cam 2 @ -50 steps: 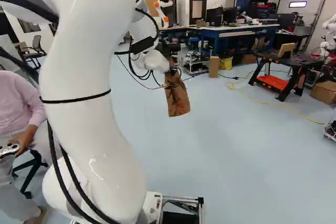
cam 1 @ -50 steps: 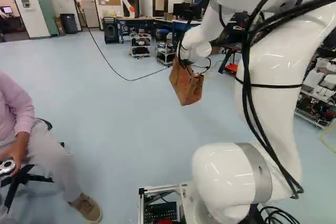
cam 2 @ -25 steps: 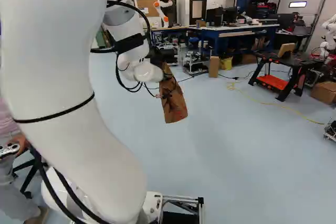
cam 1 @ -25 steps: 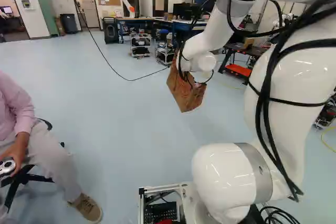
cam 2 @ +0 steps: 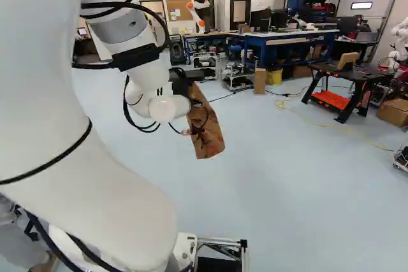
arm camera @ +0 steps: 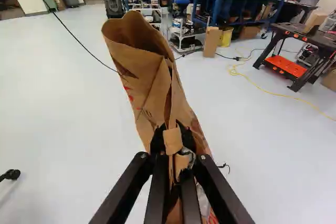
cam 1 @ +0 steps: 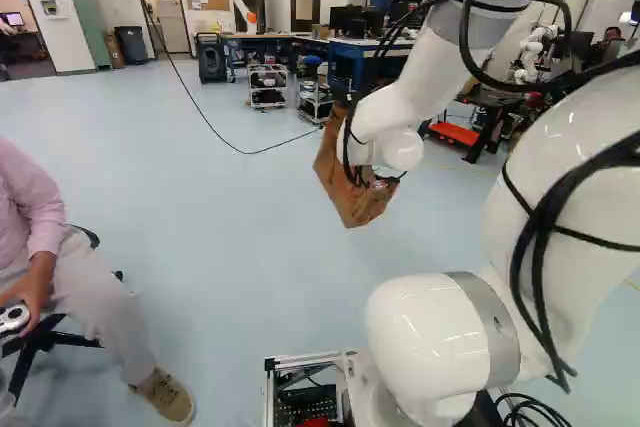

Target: Pick up the grocery bag from the ground

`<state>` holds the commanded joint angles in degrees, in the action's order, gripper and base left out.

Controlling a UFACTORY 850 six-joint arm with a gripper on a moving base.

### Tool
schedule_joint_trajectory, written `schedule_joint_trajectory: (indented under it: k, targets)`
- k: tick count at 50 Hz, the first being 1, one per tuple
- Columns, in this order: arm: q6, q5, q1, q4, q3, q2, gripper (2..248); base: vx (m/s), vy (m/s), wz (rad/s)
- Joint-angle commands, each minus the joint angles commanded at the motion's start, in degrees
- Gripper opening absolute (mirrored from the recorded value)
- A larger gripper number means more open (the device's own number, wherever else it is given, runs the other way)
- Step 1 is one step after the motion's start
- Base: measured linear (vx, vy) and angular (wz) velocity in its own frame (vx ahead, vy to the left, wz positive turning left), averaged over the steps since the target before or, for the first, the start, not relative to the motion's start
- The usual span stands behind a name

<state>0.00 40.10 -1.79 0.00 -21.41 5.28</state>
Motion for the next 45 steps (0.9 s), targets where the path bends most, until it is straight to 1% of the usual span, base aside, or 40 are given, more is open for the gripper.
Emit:
schedule_joint_trajectory:
  k: [9, 22, 45]
  targets:
    - [0.0, 2.4, 0.4, 0.0, 4.0, 2.6, 24, 0.000, 0.000, 0.000]
    - [0.0, 5.2, 0.9, 0.0, 8.6, 5.6, 24, 0.000, 0.000, 0.000]
    - [0.0, 8.6, 1.6, 0.0, 14.2, 9.3, 24, 0.000, 0.000, 0.000]
